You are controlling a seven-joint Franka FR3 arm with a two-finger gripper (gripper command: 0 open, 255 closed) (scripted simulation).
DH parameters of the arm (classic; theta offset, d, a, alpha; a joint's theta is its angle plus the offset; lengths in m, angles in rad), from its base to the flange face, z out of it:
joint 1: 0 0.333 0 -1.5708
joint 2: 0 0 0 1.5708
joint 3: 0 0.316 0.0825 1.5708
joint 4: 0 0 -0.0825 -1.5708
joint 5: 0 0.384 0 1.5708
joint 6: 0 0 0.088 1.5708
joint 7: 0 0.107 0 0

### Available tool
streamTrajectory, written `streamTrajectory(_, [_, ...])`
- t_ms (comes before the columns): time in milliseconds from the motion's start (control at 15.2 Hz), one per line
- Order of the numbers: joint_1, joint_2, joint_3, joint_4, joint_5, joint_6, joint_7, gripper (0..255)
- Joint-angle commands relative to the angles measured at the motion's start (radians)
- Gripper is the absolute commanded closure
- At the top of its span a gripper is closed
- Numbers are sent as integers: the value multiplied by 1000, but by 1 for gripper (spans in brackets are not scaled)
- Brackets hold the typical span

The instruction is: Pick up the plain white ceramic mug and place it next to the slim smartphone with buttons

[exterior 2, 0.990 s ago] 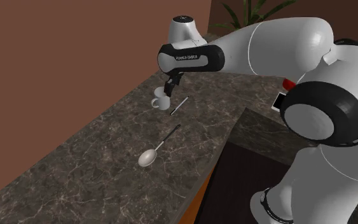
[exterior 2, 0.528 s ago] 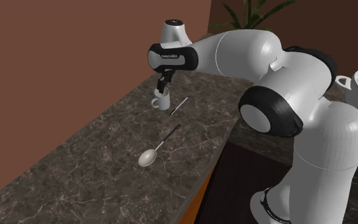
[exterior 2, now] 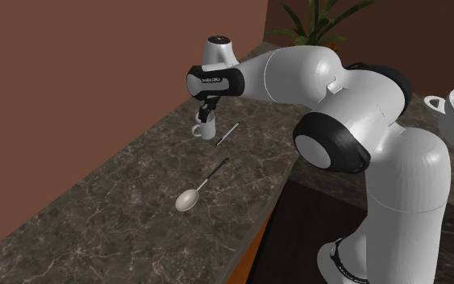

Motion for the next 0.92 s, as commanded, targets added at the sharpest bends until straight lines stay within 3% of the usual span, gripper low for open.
streamTrajectory(0, [0, 1, 0, 0, 1, 2, -1, 0])
streamTrajectory(264, [0, 1, 0, 0, 1, 2, -1, 0])
streamTrajectory(330, [0, 1, 0, 0, 1, 2, -1, 255])
streamTrajectory(858, [0, 1, 0, 0, 1, 2, -1, 255])
